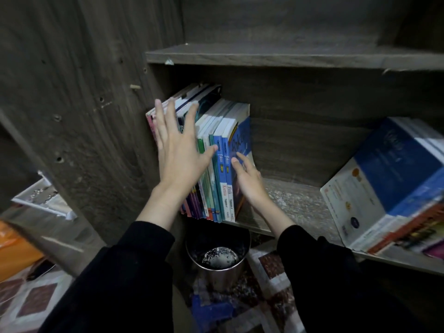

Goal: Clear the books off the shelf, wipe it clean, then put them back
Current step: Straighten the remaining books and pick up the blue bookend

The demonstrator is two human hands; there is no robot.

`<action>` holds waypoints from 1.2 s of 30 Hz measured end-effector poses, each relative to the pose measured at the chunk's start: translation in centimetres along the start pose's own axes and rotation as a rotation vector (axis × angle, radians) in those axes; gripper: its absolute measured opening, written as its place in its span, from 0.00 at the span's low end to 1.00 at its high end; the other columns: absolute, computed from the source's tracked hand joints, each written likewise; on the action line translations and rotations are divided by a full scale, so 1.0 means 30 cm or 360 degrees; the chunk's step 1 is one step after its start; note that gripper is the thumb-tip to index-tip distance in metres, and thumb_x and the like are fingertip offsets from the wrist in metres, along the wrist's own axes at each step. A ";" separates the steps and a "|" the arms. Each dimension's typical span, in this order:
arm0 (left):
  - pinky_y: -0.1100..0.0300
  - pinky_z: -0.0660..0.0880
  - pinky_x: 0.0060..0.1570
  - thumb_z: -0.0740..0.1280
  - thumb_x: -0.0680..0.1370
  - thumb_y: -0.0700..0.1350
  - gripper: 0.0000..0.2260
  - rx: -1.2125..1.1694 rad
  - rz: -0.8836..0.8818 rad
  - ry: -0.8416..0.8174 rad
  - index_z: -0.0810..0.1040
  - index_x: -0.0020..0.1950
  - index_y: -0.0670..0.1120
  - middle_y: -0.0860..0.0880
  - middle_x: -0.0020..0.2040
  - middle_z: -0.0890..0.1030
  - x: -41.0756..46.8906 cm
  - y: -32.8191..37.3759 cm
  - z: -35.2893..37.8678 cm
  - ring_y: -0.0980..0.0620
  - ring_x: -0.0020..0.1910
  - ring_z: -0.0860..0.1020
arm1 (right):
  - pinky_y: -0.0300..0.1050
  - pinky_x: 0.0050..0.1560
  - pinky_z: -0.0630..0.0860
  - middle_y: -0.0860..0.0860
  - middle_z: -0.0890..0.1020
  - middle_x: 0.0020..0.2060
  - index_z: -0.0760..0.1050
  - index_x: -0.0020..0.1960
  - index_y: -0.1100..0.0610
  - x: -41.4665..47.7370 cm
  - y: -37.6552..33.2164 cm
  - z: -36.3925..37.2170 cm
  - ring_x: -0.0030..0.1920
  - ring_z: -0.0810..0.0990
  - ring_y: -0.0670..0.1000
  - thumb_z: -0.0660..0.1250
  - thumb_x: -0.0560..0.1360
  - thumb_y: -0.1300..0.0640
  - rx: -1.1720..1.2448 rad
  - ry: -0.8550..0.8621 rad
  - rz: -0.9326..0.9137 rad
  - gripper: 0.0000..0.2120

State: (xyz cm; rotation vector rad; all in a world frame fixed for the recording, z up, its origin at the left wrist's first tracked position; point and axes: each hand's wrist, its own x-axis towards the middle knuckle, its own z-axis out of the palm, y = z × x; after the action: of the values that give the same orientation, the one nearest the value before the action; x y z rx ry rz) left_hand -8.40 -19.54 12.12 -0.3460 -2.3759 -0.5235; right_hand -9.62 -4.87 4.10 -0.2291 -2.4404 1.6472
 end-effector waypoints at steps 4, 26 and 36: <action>0.46 0.43 0.73 0.68 0.74 0.46 0.29 0.0198 0.0433 -0.0086 0.64 0.73 0.42 0.39 0.75 0.59 -0.026 0.071 0.040 0.41 0.77 0.47 | 0.36 0.63 0.62 0.53 0.75 0.66 0.74 0.67 0.52 -0.026 -0.020 -0.086 0.68 0.70 0.53 0.61 0.80 0.51 -0.0143 -0.0055 -0.0039 0.17; 0.46 0.67 0.61 0.70 0.73 0.48 0.24 0.0612 0.0071 -0.0521 0.70 0.64 0.37 0.38 0.62 0.72 0.066 0.179 0.060 0.38 0.62 0.70 | 0.56 0.67 0.64 0.64 0.68 0.68 0.61 0.72 0.60 -0.201 0.006 -0.920 0.69 0.66 0.62 0.63 0.75 0.39 -0.1675 0.0743 0.0575 0.35; 0.45 0.68 0.60 0.69 0.73 0.47 0.24 0.0619 0.0079 -0.0515 0.70 0.63 0.36 0.37 0.61 0.72 0.061 0.176 0.064 0.38 0.61 0.71 | 0.55 0.62 0.69 0.63 0.66 0.67 0.63 0.71 0.61 -0.149 -0.061 -0.911 0.66 0.67 0.63 0.73 0.70 0.47 -0.1456 0.0804 0.0608 0.36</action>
State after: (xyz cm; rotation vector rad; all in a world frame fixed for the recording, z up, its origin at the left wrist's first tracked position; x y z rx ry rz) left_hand -8.85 -13.80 13.45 -0.3288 -2.6999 0.0290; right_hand 1.26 18.00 15.47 -1.1213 -2.6050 0.3253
